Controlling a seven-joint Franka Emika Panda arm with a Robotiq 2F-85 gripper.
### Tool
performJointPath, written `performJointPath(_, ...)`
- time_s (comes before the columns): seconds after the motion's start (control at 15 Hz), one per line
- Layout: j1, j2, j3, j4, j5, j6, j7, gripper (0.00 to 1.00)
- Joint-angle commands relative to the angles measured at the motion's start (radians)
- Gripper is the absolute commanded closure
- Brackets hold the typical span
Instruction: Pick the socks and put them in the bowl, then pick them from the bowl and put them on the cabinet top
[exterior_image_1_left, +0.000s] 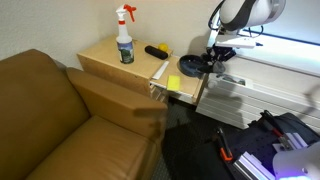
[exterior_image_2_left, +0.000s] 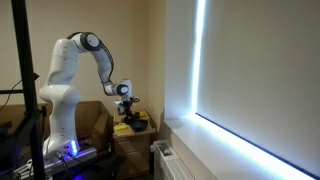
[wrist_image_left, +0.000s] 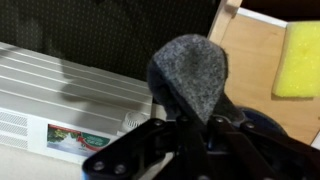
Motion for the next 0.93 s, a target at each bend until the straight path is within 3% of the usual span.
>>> performJointPath(0.0,0.052,-0.020,-0.090,-0.045,-0.108,0.161,0.200,0.97)
performJointPath(0.13,0.071,-0.011,-0.135,-0.028,-0.160,0.228,0.269,0.97)
performJointPath(0.2,0.054,0.000,-0.097,-0.011,-0.103,0.249,0.218,0.97)
performJointPath(0.27,0.060,0.001,-0.114,-0.016,-0.113,0.206,0.214,0.87)
performJointPath(0.47,0.066,0.001,-0.112,-0.008,-0.105,0.230,0.211,0.87)
performJointPath(0.53,0.060,0.024,-0.084,0.009,-0.080,0.219,0.185,0.97)
performJointPath(0.6,0.043,0.094,-0.033,0.059,-0.018,0.223,0.148,0.97)
performJointPath(0.8,0.027,0.227,0.037,0.168,0.122,0.254,0.086,0.97)
performJointPath(0.87,0.044,0.267,0.030,0.212,0.143,0.223,0.093,0.97)
